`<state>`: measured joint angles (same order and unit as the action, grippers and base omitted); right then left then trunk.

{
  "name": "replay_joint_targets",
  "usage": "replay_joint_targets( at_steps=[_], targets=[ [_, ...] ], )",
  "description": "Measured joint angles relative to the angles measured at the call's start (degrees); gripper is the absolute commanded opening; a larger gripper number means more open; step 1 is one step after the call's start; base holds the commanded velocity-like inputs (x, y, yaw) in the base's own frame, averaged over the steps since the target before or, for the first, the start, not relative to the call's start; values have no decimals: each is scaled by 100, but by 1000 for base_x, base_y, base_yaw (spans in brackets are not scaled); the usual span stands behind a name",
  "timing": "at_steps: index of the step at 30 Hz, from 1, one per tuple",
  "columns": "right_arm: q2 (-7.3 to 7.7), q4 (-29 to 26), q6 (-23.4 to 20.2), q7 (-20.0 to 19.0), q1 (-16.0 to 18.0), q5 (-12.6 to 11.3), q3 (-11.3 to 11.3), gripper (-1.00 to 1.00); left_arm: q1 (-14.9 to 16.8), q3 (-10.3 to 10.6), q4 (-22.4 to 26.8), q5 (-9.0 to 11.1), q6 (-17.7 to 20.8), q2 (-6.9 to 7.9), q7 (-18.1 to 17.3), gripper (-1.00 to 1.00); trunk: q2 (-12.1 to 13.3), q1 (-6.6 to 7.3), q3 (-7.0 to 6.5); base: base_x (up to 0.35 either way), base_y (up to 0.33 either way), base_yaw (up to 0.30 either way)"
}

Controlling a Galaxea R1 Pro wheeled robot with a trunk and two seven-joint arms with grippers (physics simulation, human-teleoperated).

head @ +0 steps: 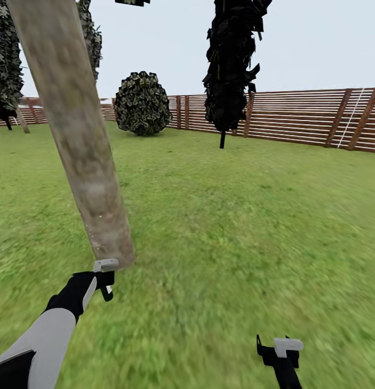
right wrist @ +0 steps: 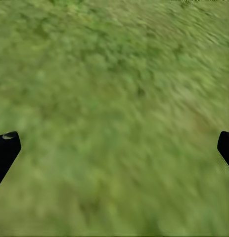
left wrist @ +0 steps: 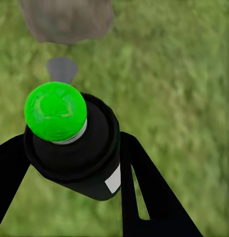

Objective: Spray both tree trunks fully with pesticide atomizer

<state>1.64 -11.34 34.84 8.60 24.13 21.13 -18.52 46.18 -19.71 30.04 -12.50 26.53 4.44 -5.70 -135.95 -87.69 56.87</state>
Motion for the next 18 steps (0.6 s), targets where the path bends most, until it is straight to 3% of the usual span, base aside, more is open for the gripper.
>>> replay_joint_targets(
  at_steps=[12,18],
  targets=[
    [-6,0,0,0,1,5,0,100,-1,0,-6,1,1,-1,0,-100,0,-1,0,102,-268,265],
    [-4,-3,0,0,-1,2,0,100,1,0,-15,1,0,-4,8,-100,0,1,0,168,-239,53]
  ],
)
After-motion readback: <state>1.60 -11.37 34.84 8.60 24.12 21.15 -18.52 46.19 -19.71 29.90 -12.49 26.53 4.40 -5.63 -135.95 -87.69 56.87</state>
